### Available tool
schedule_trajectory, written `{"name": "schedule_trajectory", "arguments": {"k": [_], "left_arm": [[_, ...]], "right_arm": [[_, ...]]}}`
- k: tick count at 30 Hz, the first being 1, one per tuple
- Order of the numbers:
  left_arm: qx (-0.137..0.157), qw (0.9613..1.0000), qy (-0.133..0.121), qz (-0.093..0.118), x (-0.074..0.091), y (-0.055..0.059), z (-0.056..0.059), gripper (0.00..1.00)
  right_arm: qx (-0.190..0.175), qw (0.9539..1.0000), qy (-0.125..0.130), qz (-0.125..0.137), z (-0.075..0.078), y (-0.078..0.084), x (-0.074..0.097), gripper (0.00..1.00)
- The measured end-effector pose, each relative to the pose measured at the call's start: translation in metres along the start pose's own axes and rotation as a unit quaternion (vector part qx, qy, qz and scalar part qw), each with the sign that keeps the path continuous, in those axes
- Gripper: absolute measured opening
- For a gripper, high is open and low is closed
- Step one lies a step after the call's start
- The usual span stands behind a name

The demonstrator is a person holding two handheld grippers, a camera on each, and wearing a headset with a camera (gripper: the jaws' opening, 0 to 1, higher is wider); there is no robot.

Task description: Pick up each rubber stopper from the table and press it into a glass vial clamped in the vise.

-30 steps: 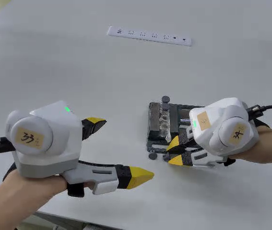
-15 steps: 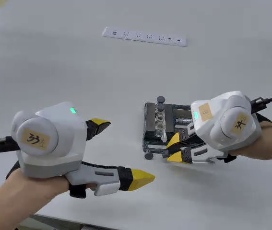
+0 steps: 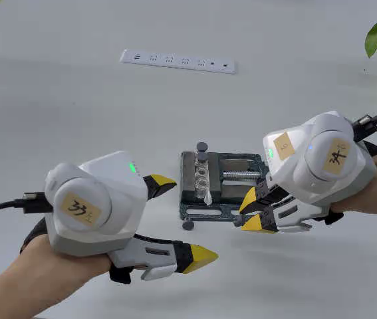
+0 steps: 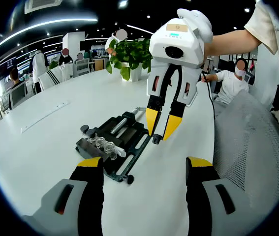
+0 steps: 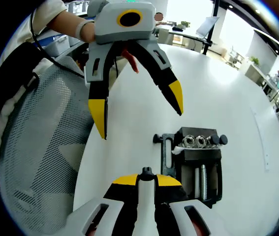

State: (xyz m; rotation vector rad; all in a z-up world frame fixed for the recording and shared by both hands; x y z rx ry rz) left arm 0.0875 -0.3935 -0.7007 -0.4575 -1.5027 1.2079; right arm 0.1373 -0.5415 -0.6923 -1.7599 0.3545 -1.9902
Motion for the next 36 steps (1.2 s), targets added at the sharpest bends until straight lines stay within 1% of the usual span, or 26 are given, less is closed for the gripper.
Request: {"name": "schedule_trajectory", "arguments": {"k": [4, 7, 9, 10, 12, 14, 16, 18, 20, 21, 25, 29, 33, 36], "left_arm": [[-0.012, 0.9998, 0.018, -0.004, -0.012, -0.006, 0.007, 0.60], [-0.021, 0.9992, 0.033, -0.009, -0.019, -0.010, 0.011, 0.53], [-0.021, 0.9987, 0.046, -0.012, -0.023, -0.013, 0.013, 0.48], [-0.028, 0.9981, 0.053, -0.013, -0.025, -0.014, 0.015, 0.46], [-0.033, 0.9975, 0.060, -0.016, -0.028, -0.017, 0.017, 0.40], [-0.048, 0.9961, 0.070, -0.025, -0.031, -0.019, 0.019, 0.35], [-0.056, 0.9950, 0.076, -0.032, -0.035, -0.020, 0.020, 0.32], [-0.059, 0.9940, 0.085, -0.034, -0.038, -0.021, 0.020, 0.29], [-0.064, 0.9934, 0.088, -0.036, -0.040, -0.024, 0.021, 0.26], [-0.072, 0.9926, 0.090, -0.038, -0.041, -0.026, 0.021, 0.25], [-0.081, 0.9910, 0.099, -0.040, -0.043, -0.030, 0.022, 0.22], [-0.083, 0.9899, 0.105, -0.046, -0.044, -0.029, 0.022, 0.16], [-0.083, 0.9889, 0.112, -0.051, -0.044, -0.027, 0.023, 0.12], [-0.083, 0.9884, 0.116, -0.051, -0.045, -0.026, 0.024, 0.09]], "right_arm": [[0.012, 0.9999, -0.003, -0.005, -0.006, -0.007, 0.011, 0.07], [0.020, 0.9998, -0.006, -0.007, -0.010, -0.011, 0.017, 0.06], [0.014, 0.9998, -0.004, -0.010, -0.011, -0.011, 0.019, 0.06], [0.018, 0.9998, -0.003, -0.012, -0.012, -0.010, 0.020, 0.06], [0.015, 0.9998, -0.004, -0.016, -0.014, -0.010, 0.022, 0.06], [0.011, 0.9998, -0.008, -0.018, -0.015, -0.008, 0.023, 0.06], [0.009, 0.9997, -0.009, -0.020, -0.017, -0.007, 0.023, 0.06], [0.003, 0.9997, -0.012, -0.020, -0.018, -0.007, 0.024, 0.06], [0.000, 0.9997, -0.014, -0.021, -0.020, -0.008, 0.024, 0.06], [0.000, 0.9997, -0.014, -0.021, -0.021, -0.008, 0.024, 0.06], [0.001, 0.9996, -0.016, -0.021, -0.022, -0.010, 0.024, 0.06], [0.001, 0.9996, -0.017, -0.021, -0.023, -0.012, 0.024, 0.06], [0.002, 0.9996, -0.016, -0.022, -0.024, -0.013, 0.025, 0.06], [0.001, 0.9996, -0.017, -0.022, -0.025, -0.013, 0.025, 0.06]]}}
Point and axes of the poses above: the centre of the closed fingertips' face, and the gripper's own axes: x roughly backward along the fingers, z roughly to its right, y roughly out of its underside, the point moved 9 cm from there along x, roughly backward along the fingers, and after that the axes turned 8 degrees about y, right-handed, at the moved point
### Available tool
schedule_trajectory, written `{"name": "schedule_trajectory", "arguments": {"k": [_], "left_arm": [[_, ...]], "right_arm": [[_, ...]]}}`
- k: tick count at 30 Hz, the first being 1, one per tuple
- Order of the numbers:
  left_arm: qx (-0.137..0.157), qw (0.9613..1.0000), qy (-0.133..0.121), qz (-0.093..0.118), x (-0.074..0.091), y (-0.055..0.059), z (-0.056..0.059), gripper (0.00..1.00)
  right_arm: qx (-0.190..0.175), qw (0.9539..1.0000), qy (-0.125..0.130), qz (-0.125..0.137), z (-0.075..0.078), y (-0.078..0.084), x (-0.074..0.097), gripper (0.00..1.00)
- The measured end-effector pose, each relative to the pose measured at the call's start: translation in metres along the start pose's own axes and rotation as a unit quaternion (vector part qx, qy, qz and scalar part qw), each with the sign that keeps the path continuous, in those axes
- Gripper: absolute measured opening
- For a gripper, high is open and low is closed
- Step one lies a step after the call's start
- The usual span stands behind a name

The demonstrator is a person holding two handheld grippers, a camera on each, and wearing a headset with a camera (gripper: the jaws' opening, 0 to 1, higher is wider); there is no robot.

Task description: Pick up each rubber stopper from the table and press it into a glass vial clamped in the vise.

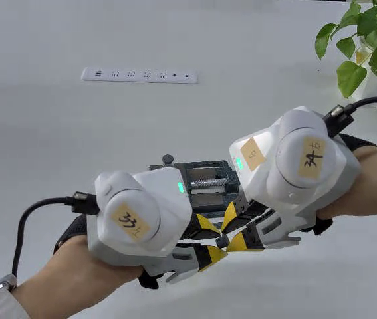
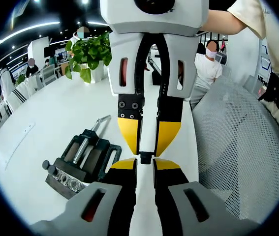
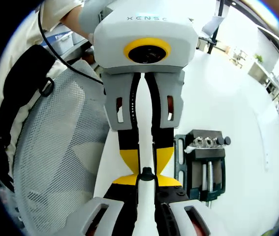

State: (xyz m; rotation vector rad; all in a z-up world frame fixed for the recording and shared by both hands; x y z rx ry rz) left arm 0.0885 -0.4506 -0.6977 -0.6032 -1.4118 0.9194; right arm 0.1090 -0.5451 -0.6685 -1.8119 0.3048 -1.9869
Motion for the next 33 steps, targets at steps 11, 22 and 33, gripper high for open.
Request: {"name": "schedule_trajectory", "arguments": {"k": [11, 22, 33], "left_arm": [[0.003, 0.9999, 0.011, 0.000, 0.000, 0.002, 0.003, 0.04], [0.018, 0.9993, 0.004, 0.032, 0.004, 0.003, 0.004, 0.04], [0.021, 0.9948, -0.030, 0.094, 0.017, 0.001, 0.001, 0.04]], "right_arm": [[0.000, 1.0000, -0.007, 0.003, -0.003, -0.001, -0.001, 0.07], [-0.005, 0.9999, 0.006, 0.015, 0.003, 0.001, 0.005, 0.19], [-0.071, 0.9944, 0.007, 0.078, 0.004, 0.008, 0.022, 0.14]]}}
Point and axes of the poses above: the centre of the closed fingertips' face, and the gripper's own axes: x roughly backward along the fingers, z roughly to its right, y roughly out of its underside, the point moved 9 cm from there along x, roughly backward along the fingers, and after that the axes turned 8 degrees about y, right-handed, at the moved point
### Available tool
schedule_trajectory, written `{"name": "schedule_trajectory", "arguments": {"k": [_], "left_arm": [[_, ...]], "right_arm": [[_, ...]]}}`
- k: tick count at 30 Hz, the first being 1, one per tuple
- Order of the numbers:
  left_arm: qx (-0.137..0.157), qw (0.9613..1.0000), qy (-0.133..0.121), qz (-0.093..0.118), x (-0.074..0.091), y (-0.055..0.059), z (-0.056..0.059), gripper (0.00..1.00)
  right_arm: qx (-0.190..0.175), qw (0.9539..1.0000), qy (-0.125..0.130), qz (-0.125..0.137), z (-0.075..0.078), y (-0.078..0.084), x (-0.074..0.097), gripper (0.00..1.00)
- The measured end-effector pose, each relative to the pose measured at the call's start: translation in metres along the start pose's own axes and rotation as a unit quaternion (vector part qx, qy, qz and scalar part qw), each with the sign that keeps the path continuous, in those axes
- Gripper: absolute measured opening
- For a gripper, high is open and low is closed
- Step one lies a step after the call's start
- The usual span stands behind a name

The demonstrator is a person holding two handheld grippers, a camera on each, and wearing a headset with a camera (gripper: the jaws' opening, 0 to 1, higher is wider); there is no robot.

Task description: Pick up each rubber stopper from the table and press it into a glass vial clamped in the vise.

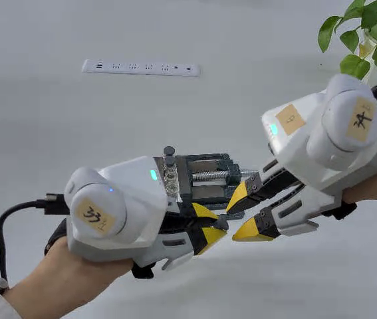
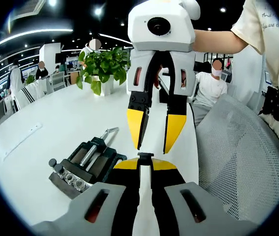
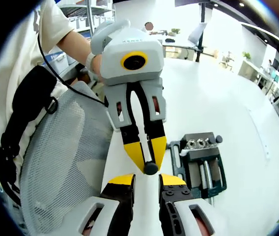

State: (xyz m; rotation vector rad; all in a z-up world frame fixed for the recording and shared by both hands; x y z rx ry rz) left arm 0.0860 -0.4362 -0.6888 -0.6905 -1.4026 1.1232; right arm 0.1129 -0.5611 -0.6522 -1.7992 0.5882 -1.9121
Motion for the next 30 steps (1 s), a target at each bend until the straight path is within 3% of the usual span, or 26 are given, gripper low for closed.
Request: {"name": "schedule_trajectory", "arguments": {"k": [7, 14, 25, 30], "left_arm": [[-0.002, 0.9997, -0.009, 0.024, 0.002, -0.004, 0.001, 0.04], [-0.011, 0.9989, -0.021, 0.040, 0.002, -0.007, 0.002, 0.04], [-0.021, 0.9981, -0.030, 0.049, 0.001, -0.012, 0.001, 0.04], [-0.030, 0.9976, -0.038, 0.050, 0.002, -0.013, 0.001, 0.04]], "right_arm": [[-0.040, 0.9986, 0.014, 0.031, 0.004, -0.003, 0.003, 0.12], [-0.084, 0.9948, 0.008, 0.056, 0.005, -0.005, 0.008, 0.10], [-0.115, 0.9913, 0.010, 0.063, 0.006, -0.004, 0.009, 0.08], [-0.147, 0.9864, 0.006, 0.074, 0.008, -0.003, 0.009, 0.08]]}}
Point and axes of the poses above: the centre of the closed fingertips' face, and the gripper's own axes: x roughly backward along the fingers, z roughly to its right, y roughly out of its underside, the point moved 9 cm from there along x, roughly backward along the fingers, and after that the axes turned 8 degrees about y, right-handed, at the moved point
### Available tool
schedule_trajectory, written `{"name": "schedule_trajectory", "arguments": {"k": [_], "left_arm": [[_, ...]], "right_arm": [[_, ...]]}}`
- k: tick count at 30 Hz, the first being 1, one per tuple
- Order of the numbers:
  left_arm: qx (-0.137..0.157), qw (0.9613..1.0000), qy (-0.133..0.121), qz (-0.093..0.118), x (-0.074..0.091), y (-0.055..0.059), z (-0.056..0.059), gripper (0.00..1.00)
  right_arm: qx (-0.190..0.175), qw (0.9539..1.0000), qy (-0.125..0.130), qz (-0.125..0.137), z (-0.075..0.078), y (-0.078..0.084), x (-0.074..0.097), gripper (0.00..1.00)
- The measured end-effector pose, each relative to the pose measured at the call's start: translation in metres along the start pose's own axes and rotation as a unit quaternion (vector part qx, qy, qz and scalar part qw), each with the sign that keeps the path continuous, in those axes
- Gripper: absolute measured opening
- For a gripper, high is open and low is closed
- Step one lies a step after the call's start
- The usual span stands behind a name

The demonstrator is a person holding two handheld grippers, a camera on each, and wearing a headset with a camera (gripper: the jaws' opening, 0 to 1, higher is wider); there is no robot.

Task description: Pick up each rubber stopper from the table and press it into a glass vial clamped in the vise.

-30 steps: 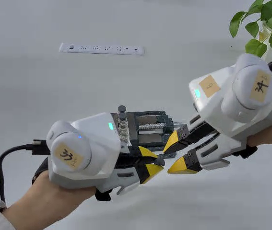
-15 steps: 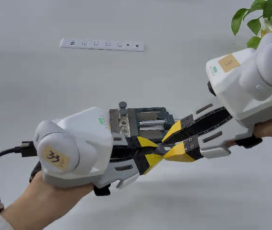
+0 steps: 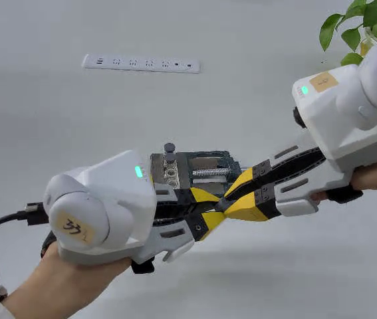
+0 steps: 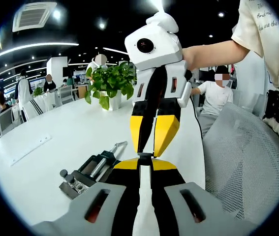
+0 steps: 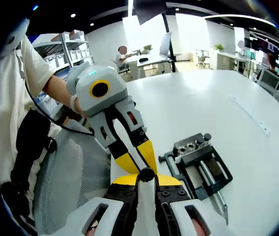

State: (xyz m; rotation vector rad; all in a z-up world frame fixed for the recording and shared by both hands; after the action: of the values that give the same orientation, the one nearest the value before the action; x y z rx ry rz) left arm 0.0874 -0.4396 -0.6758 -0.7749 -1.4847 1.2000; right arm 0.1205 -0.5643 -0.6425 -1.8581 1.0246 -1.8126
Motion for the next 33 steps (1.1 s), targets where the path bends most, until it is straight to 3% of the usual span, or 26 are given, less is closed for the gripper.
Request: {"name": "schedule_trajectory", "arguments": {"k": [13, 27, 33], "left_arm": [[-0.023, 0.9996, -0.015, -0.004, 0.0006, -0.0013, -0.0002, 0.03], [-0.024, 0.9995, -0.020, -0.009, 0.0017, 0.0000, 0.0012, 0.03], [-0.010, 0.9997, -0.021, -0.011, 0.0033, 0.0020, 0.0020, 0.03]], "right_arm": [[-0.048, 0.9986, -0.006, 0.019, 0.0045, 0.0017, 0.0019, 0.08], [-0.045, 0.9989, 0.001, 0.012, 0.0025, 0.0015, -0.0008, 0.07], [-0.040, 0.9992, 0.003, 0.002, 0.0000, 0.0000, -0.0026, 0.06]]}}
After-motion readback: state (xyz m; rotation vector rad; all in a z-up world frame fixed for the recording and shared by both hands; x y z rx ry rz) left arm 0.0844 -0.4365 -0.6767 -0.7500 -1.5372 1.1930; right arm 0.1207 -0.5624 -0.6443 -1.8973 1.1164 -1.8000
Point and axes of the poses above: the centre of the closed fingertips' face, and the gripper's own axes: x roughly backward along the fingers, z roughly to its right, y roughly out of its underside, the point moved 9 cm from there along x, roughly backward along the fingers, and after that the axes turned 8 degrees about y, right-handed, at the moved point
